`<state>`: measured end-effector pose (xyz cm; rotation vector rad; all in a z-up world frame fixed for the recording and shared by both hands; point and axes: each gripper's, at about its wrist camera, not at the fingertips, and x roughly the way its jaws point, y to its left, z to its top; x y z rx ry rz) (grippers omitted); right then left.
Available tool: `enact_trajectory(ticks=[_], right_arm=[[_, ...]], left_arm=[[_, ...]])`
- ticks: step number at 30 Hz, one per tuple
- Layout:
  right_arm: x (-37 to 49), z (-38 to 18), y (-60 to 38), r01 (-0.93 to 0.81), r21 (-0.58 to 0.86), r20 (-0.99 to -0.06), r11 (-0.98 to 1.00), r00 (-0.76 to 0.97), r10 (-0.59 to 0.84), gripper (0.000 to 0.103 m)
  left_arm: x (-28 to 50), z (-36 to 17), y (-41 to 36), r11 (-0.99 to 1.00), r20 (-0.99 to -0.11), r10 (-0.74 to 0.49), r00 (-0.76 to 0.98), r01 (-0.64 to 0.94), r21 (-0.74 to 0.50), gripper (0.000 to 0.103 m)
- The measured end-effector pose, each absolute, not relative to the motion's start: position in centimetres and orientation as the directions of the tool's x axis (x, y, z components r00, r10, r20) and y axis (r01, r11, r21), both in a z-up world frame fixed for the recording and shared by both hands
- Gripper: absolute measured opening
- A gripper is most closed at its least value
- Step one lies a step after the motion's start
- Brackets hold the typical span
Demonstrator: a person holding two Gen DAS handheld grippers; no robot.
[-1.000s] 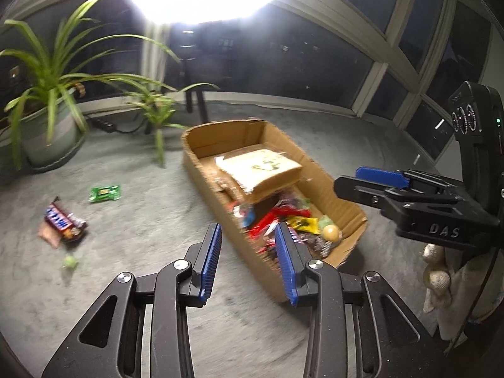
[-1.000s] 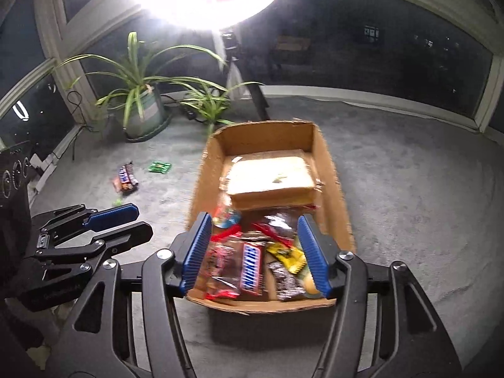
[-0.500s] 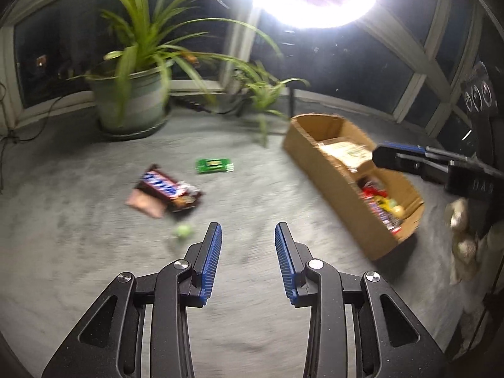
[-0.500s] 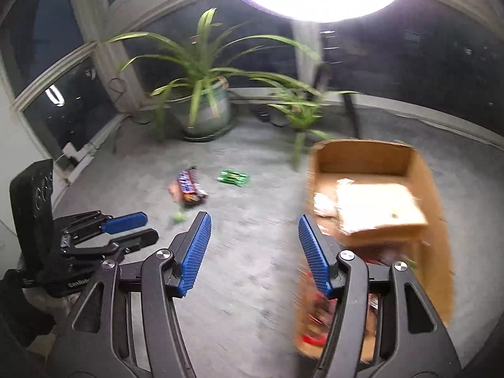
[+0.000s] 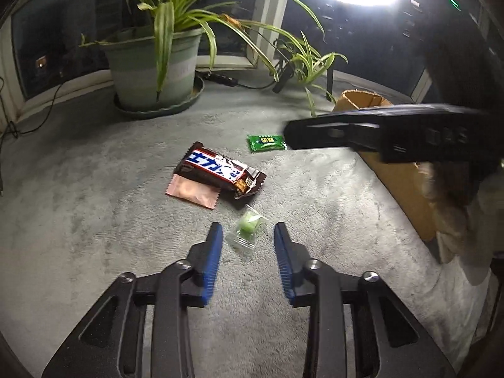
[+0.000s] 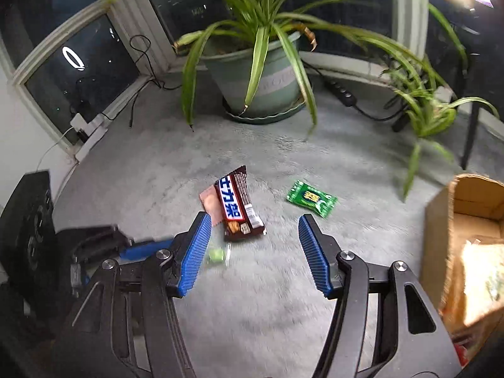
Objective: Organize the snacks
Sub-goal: 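Move the right tool to the chocolate bar while the left tool approaches the small green candy, then grasp the chocolate bar with the right tool while the left tool grasps the green candy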
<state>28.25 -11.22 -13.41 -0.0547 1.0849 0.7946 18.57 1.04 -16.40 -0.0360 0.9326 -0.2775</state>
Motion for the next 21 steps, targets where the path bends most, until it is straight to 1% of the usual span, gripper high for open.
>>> enact_trajectory(ticks=[3, 12, 15, 18, 19, 21], right_arm=[[28.9, -14.5, -10.0, -0.606, 0.338, -0.81, 0.72, 0.202, 0.55, 0.06], [30.1, -17.0, -6.9, -0.641, 0.344, -0.825, 0.686, 0.143, 0.547, 0.06], [30.1, -17.6, -5.8, -0.662, 0.333, -0.837, 0.672, 0.12, 0.533, 0.053], [30.1, -18.2, -5.2, -0.671, 0.315, -0.85, 0.672, 0.116, 0.514, 0.049], [30.1, -18.4, -5.1, -0.668, 0.316, -0.852, 0.674, 0.113, 0.511, 0.043], [30.3, -18.6, -5.3, -0.665, 0.316, -0.852, 0.677, 0.114, 0.51, 0.037]], left_arm=[[18.9, -17.3, 0.6, 0.964, -0.789, -0.249, 0.562, 0.227, -0.142, 0.022], [19.6, -18.4, 0.4, 0.961, -0.777, -0.263, 0.571, 0.229, -0.157, 0.022], [20.0, -18.8, 0.5, 0.961, -0.778, -0.266, 0.57, 0.217, -0.17, 0.022], [20.4, -19.0, 0.4, 0.962, -0.779, -0.266, 0.568, 0.21, -0.175, 0.022], [20.5, -19.1, 0.3, 0.962, -0.779, -0.266, 0.568, 0.211, -0.174, 0.022], [20.7, -19.3, 0.3, 0.962, -0.78, -0.264, 0.567, 0.212, -0.172, 0.022]])
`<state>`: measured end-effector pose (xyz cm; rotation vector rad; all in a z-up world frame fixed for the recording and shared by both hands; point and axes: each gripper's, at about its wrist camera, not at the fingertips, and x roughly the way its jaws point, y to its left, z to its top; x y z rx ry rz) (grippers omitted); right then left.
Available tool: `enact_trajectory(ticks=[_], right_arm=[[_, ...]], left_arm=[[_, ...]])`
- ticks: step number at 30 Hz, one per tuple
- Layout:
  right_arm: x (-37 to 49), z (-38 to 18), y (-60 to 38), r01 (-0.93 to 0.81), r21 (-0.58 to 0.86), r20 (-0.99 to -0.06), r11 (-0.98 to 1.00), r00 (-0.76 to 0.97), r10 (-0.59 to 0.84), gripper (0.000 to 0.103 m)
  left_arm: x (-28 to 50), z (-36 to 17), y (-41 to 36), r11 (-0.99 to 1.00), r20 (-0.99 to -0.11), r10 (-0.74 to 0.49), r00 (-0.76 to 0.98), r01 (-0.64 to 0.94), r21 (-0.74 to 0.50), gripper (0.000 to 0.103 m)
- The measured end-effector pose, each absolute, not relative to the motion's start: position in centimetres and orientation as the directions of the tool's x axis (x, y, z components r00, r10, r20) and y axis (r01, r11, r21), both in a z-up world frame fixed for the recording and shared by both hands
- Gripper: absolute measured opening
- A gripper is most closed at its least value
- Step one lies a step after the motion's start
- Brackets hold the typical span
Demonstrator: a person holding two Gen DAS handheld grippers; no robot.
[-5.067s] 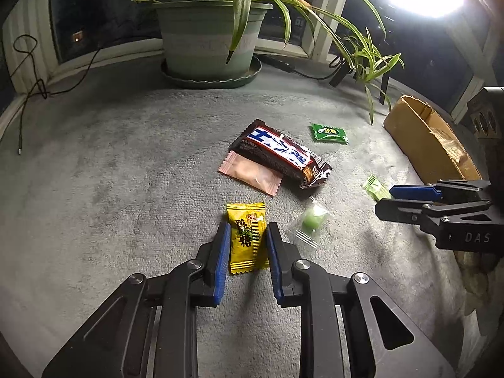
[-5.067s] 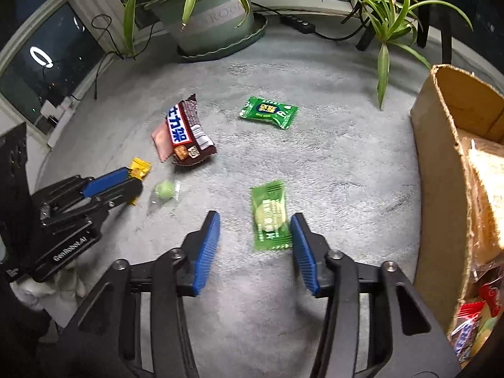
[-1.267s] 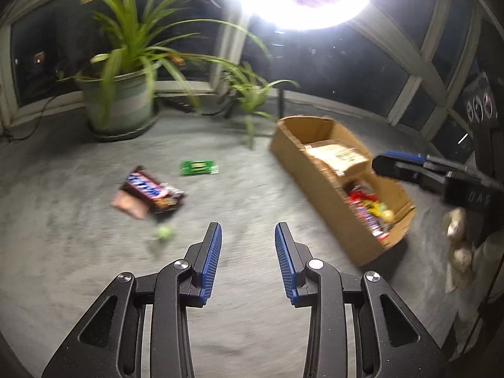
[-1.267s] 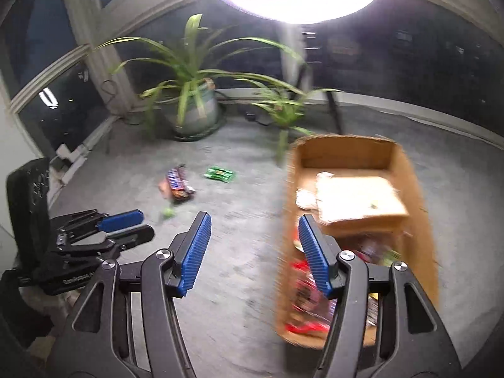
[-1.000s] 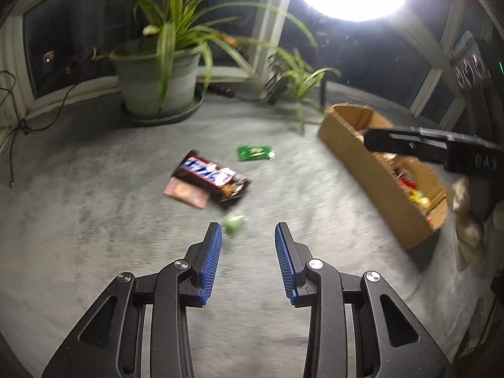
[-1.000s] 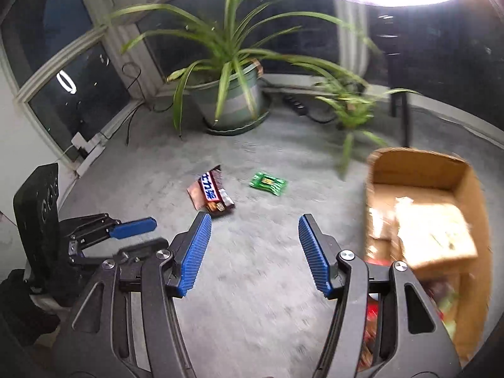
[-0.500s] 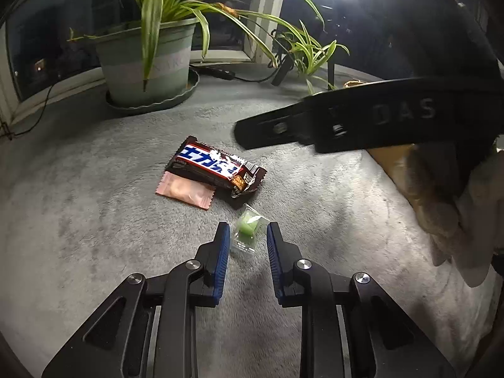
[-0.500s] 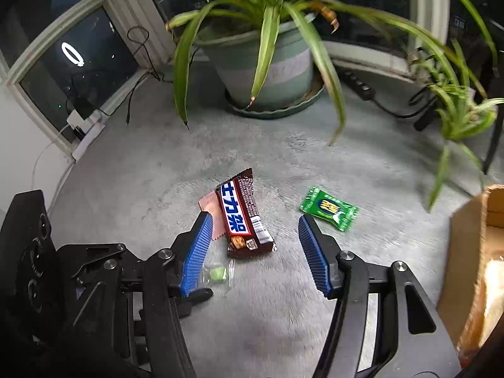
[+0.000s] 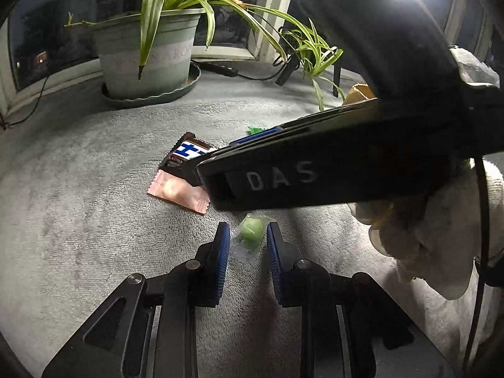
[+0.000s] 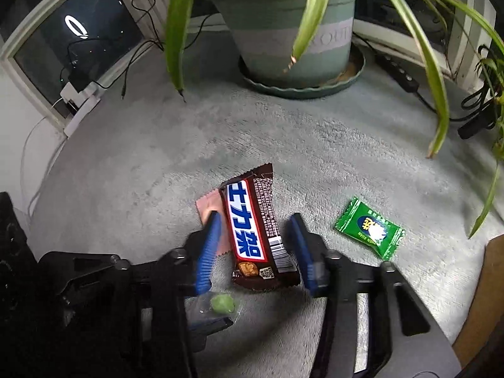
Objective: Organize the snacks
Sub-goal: 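Grasp the chocolate bar with the right tool while the left tool grasps the green candy, then carry the chocolate bar and green candy into the box and release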
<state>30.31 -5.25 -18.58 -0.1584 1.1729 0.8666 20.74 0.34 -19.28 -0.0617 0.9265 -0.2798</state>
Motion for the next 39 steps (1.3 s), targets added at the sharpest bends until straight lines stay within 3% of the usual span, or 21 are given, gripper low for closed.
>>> enact_trajectory(ticks=[3, 23, 39], right_arm=[[30.6, -18.6, -5.5, -0.662, 0.312, -0.857, 0.681, 0.114, 0.503, 0.031], [29.9, -17.2, -10.0, -0.609, 0.315, -0.844, 0.728, 0.172, 0.509, 0.03], [26.8, -10.0, -17.2, -0.58, 0.316, -0.783, 0.751, 0.287, 0.551, 0.03]], left_arm=[[21.0, -19.4, 0.3, 0.963, -0.78, -0.261, 0.569, 0.213, -0.167, 0.021], [20.2, -19.0, 0.0, 0.968, -0.781, -0.233, 0.58, 0.214, -0.13, 0.015], [18.3, -14.5, -0.8, 0.962, -0.726, -0.266, 0.634, 0.222, -0.158, 0.014]])
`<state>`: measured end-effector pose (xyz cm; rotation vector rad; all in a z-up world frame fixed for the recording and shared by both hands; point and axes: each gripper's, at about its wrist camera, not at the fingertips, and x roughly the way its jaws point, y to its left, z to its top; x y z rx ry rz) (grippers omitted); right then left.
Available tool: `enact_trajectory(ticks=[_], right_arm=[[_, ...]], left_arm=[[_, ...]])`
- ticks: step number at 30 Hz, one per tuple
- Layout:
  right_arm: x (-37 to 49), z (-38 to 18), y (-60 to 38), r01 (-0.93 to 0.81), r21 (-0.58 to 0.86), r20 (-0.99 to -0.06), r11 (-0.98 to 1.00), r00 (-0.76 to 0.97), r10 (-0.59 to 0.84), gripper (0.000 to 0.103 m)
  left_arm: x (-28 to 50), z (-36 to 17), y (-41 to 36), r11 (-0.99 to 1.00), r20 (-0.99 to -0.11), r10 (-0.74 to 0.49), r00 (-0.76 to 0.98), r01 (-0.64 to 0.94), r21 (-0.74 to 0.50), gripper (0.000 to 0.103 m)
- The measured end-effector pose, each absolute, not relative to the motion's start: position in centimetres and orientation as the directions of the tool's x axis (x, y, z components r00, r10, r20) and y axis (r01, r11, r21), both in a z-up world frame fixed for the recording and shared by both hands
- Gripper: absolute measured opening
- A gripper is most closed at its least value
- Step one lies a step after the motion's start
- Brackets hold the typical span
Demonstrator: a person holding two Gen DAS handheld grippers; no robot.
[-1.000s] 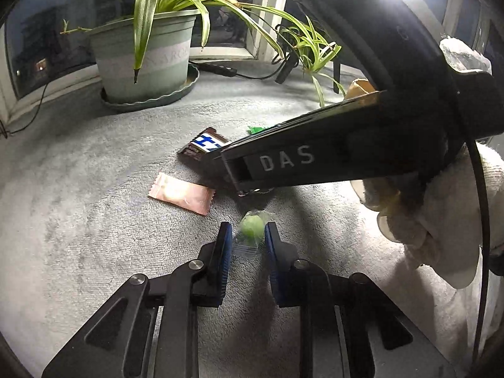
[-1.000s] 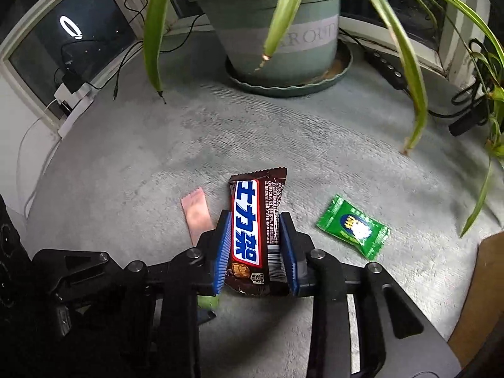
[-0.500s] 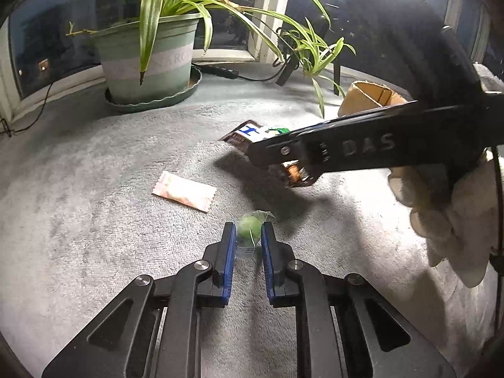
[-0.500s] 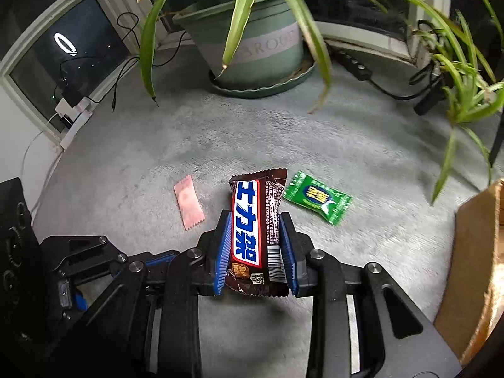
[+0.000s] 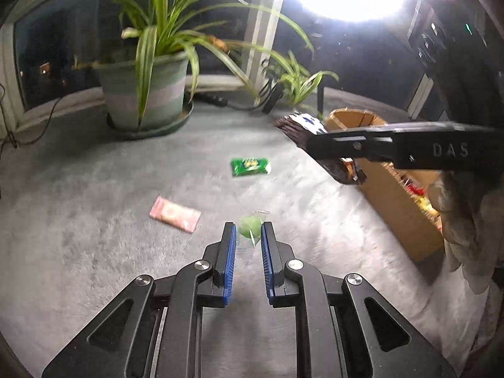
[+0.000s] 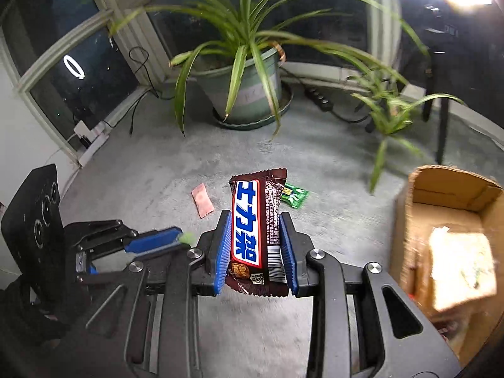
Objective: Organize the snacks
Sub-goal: 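Carry the chocolate bar and green candy into the box and release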
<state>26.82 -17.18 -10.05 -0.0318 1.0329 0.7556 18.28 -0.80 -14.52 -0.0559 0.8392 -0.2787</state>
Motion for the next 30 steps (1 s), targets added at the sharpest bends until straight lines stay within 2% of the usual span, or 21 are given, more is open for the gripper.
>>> enact_trajectory(ticks=[17, 30], right_arm=[[23.5, -6.5, -30.0, -0.44, 0.234, -0.785, 0.867, 0.441, 0.435, 0.03], [22.1, -7.3, -38.5, -0.316, 0.209, -0.812, 0.925, 0.472, 0.344, 0.03]], left_arm=[[16.9, -10.0, -8.6, 0.932, -0.682, -0.329, 0.653, 0.34, -0.124, 0.014], [17.4, -9.2, -15.4, 0.892, -0.663, -0.425, 0.616, 0.41, -0.19, 0.014]])
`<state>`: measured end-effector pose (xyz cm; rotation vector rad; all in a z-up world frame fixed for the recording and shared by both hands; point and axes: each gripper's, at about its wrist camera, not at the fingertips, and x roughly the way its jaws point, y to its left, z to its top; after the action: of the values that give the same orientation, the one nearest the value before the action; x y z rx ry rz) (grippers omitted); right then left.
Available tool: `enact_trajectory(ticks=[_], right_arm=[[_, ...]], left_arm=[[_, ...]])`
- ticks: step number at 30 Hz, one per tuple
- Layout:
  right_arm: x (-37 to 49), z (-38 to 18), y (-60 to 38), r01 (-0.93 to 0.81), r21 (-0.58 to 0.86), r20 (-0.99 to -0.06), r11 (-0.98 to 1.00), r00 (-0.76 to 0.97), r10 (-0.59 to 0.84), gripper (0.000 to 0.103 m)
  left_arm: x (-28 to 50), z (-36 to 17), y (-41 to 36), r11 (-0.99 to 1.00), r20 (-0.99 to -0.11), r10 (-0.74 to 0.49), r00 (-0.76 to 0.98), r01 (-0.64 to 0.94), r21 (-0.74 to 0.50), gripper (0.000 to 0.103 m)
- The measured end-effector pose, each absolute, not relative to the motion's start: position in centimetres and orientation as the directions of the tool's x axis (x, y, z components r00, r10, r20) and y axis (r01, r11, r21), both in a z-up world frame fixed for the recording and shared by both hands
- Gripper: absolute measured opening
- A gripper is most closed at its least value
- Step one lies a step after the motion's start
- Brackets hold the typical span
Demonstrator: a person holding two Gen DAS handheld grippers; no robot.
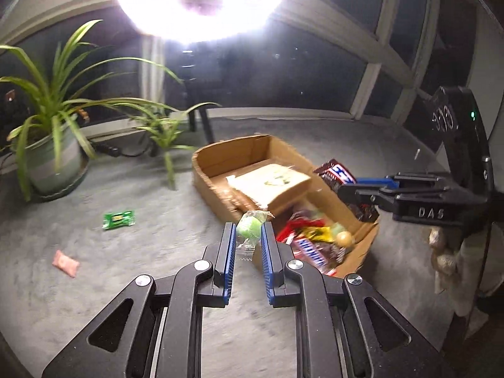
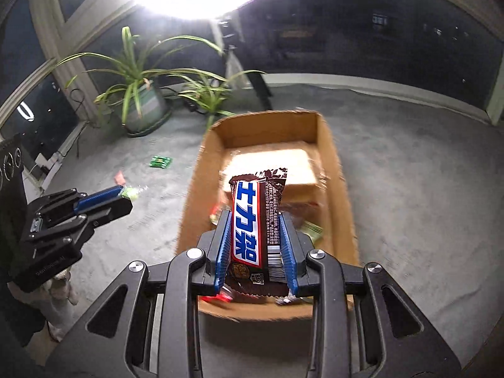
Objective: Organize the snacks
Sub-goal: 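Carry the chocolate bar and green candy into the box and release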
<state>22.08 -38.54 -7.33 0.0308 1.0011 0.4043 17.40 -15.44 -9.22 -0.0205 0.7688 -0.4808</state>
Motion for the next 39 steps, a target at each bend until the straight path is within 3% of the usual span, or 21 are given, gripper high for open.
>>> enact_trajectory(ticks=[26, 29, 30, 31, 35, 37, 39], right_arm=[[22.5, -10.4, -41.9, -0.279, 0.21, -0.845, 0.937, 0.431, 0.318, 0.031], [22.4, -10.1, -42.0, -0.274, 0.208, -0.838, 0.939, 0.445, 0.316, 0.051], [22.3, -9.9, -42.0, -0.274, 0.205, -0.834, 0.94, 0.454, 0.314, 0.057], [22.2, -9.7, -42.0, -0.274, 0.202, -0.831, 0.94, 0.459, 0.313, 0.058], [21.9, -9.1, -42.0, -0.268, 0.188, -0.829, 0.945, 0.473, 0.299, 0.06], [21.7, -8.8, -41.9, -0.265, 0.181, -0.825, 0.947, 0.483, 0.293, 0.07], [21.6, -8.4, -41.8, -0.264, 0.175, -0.82, 0.949, 0.494, 0.289, 0.072]], left_arm=[[19.7, -11.8, -22.9, 0.884, -0.722, -0.421, 0.549, 0.427, -0.191, 0.016], [19.7, -11.7, -23.0, 0.884, -0.725, -0.417, 0.548, 0.428, -0.186, 0.025], [19.6, -11.6, -23.0, 0.887, -0.725, -0.413, 0.551, 0.426, -0.181, 0.035], [19.6, -11.6, -23.1, 0.887, -0.723, -0.411, 0.555, 0.425, -0.178, 0.039], [19.3, -11.2, -22.8, 0.888, -0.719, -0.41, 0.562, 0.427, -0.173, 0.039], [19.1, -11.0, -22.6, 0.889, -0.715, -0.408, 0.568, 0.426, -0.168, 0.039], [18.9, -10.7, -22.4, 0.89, -0.711, -0.407, 0.574, 0.425, -0.166, 0.039]])
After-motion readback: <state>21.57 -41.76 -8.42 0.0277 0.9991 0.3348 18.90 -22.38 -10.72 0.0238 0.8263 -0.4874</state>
